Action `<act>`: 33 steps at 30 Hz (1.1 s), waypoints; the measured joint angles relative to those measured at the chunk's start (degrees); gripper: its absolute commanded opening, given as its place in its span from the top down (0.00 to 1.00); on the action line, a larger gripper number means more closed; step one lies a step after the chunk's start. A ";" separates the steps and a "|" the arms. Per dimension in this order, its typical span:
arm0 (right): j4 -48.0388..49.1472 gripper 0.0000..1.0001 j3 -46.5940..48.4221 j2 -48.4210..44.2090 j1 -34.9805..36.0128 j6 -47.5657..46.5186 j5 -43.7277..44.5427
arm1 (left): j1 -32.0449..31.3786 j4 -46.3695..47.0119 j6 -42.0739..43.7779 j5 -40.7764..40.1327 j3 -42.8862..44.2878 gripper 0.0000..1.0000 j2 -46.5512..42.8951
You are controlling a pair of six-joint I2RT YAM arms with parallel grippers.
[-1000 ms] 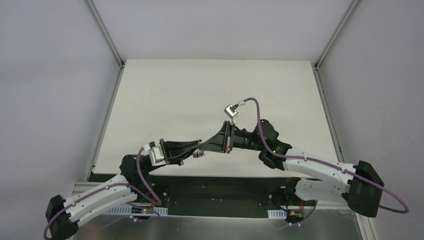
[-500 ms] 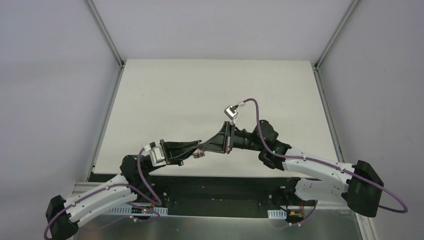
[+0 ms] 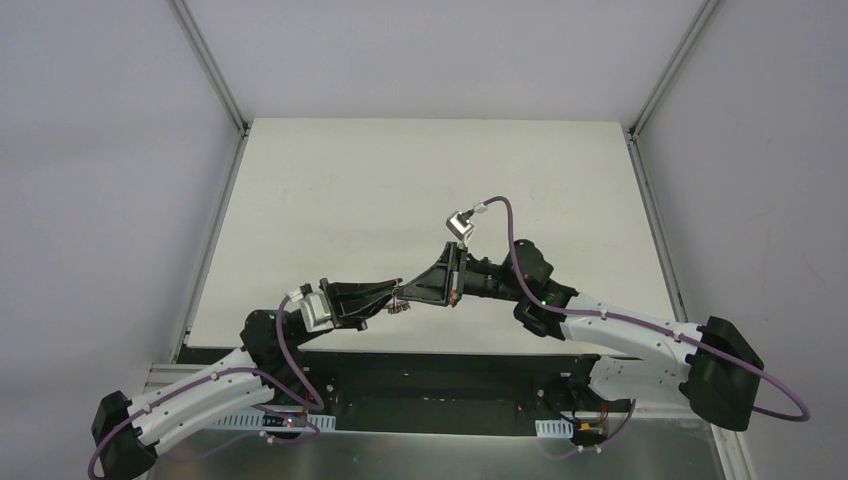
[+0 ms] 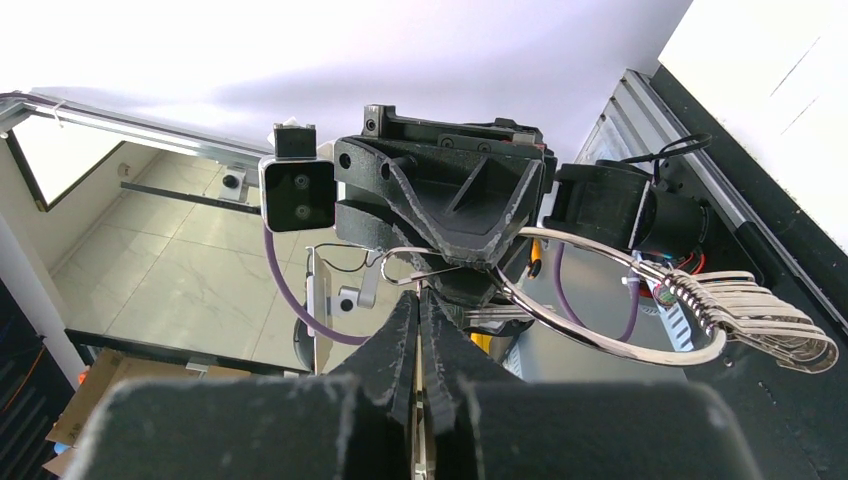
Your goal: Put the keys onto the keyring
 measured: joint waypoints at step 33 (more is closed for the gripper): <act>3.30 1.00 -0.24 1.95 0.07 1.73 -0.37 | -0.07 -1.33 0.81 -1.44 -0.02 1.00 -2.16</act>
